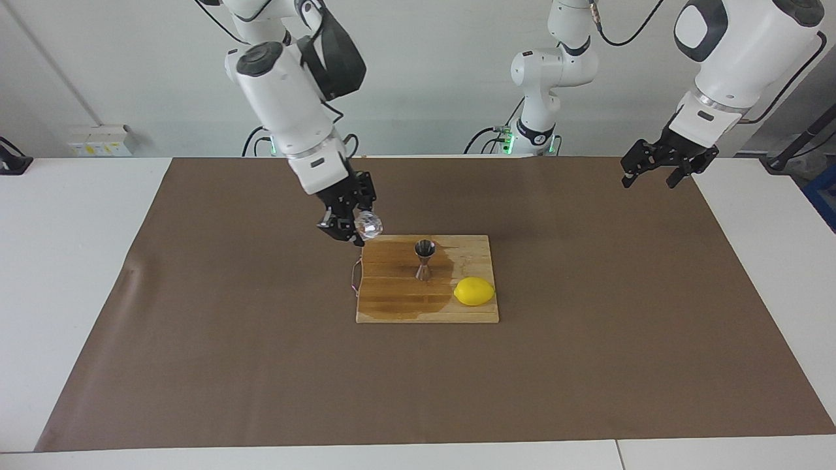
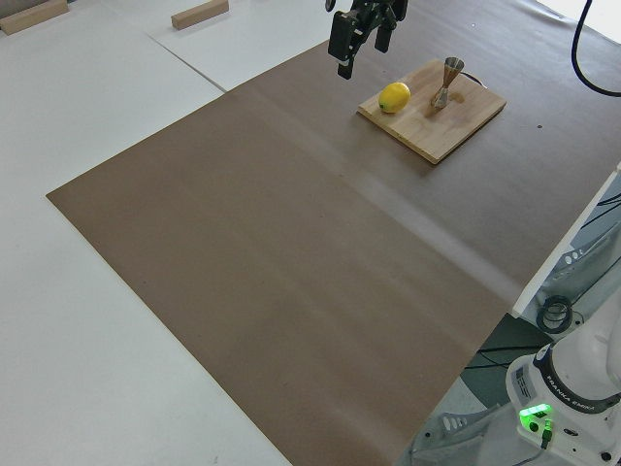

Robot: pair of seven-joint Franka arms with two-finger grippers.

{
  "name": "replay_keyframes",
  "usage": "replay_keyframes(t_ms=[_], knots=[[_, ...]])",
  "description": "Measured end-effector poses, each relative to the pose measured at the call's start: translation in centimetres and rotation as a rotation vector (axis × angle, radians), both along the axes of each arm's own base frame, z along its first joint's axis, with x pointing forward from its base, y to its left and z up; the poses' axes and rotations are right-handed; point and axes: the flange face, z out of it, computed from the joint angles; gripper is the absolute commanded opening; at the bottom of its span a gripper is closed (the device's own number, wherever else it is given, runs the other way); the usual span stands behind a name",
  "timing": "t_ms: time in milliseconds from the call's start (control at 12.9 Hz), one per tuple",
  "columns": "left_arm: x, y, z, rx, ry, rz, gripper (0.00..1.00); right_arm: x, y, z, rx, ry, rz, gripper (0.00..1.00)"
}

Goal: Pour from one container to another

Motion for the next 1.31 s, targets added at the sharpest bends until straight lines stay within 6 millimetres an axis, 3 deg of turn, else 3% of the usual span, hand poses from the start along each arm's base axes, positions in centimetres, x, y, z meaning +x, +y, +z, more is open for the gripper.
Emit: replay_keyframes(t_ms=[232,695,1004,1313], knots=[[0.0,0.0,0.0,0.000,0.000,0.000,1.00,0.7,-9.1,-2.4,0.056,-0.026,0.049,0.19],[0.0,0.0,0.0,0.000,0.000,0.000,1.00,-2.5,-24.7,-10.0,0.238,-0.093,0.120,0.22],[0.0,0.0,0.0,0.000,0.000,0.000,1.00,-3.6,-30.6,-15.1,0.332,-0.172,0.152,0.22],[0.0,0.0,0.0,0.000,0.000,0.000,1.00,-3.1,-31.4,-20.9,0.454,-0.210,0.112,0.23]])
